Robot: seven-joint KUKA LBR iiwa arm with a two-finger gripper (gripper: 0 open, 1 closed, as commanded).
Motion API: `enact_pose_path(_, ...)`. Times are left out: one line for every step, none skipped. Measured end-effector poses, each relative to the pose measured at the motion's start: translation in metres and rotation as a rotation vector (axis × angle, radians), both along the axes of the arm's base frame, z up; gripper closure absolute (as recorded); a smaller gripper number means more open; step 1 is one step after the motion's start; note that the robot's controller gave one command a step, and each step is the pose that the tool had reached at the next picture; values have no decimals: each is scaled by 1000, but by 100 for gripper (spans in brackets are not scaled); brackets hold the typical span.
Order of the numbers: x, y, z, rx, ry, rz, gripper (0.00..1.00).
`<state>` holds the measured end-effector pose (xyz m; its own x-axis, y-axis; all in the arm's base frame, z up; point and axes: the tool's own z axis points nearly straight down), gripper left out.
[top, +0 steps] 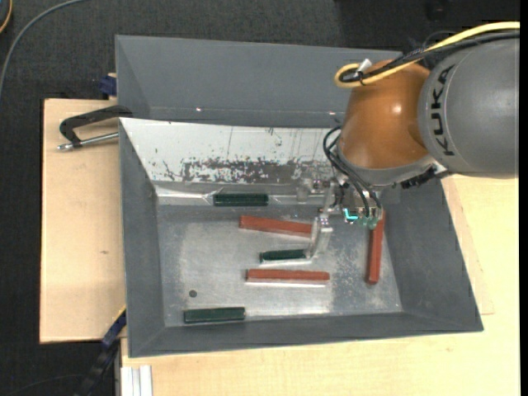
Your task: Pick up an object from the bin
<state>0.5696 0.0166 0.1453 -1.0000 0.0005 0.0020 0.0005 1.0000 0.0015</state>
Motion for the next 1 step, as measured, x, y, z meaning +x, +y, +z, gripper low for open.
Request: enact_pose_path(18,8,-78,0,4,-106,0)
